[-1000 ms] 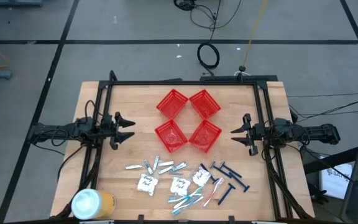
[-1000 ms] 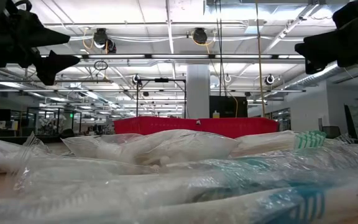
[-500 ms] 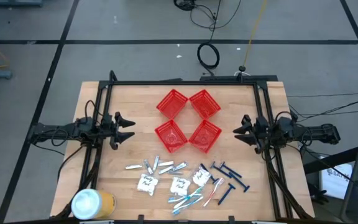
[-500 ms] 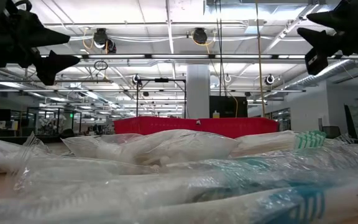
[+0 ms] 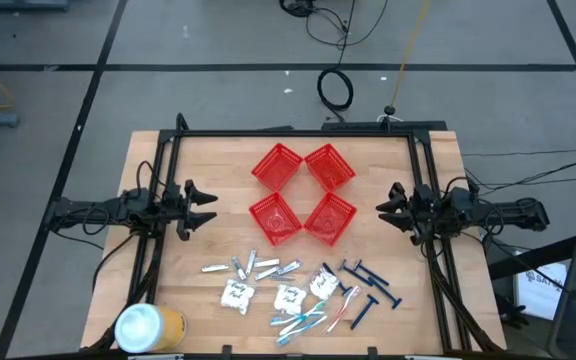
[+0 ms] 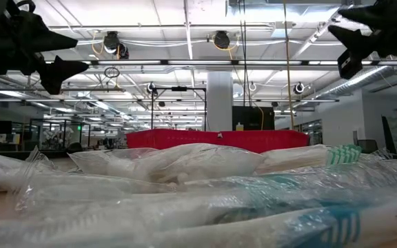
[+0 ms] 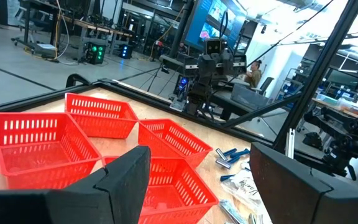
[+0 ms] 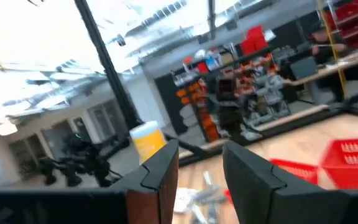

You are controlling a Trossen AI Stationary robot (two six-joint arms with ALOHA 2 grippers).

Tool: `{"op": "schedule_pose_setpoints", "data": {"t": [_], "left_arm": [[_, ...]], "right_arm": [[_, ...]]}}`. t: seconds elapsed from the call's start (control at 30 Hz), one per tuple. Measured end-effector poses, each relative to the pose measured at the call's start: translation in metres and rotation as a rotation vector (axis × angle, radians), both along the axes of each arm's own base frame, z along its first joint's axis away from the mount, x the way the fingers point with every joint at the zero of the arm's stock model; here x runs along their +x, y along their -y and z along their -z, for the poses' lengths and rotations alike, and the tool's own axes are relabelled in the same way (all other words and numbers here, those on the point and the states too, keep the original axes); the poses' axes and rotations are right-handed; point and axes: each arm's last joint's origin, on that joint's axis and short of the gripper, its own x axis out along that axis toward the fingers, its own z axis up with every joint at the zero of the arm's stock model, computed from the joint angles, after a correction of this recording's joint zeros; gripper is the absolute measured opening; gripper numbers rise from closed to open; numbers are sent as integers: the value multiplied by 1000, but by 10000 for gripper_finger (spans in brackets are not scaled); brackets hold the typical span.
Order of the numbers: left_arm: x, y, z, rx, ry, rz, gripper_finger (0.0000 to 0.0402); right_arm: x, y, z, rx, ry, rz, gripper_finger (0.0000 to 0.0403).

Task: Pick & Place Travel size toiletries
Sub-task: Put the blue razor into the top right red bin

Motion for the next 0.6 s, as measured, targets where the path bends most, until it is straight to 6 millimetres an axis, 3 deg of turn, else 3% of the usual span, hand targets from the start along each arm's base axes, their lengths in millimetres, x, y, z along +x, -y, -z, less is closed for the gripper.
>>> {"op": "schedule_pose_setpoints", "data": {"t": [0.17,0.23,0.37,0.5,0.6], "left_arm": [[0,0,0,0,0,0,271],[0,0,0,0,0,0,271],[0,0,0,0,0,0,271],[0,0,0,0,-1,1,271],[0,0,0,0,1,1,271]], "right_arm": [[11,-16,-3,-3,0,-112,150],[20,-26,4,-29,-114,-130,172],[46,-58,-28,-103,-222,-199,222],[71,-99,-40,-182,-591,-319,248],[80,-127,-48,-89,-898,-318,249]]}}
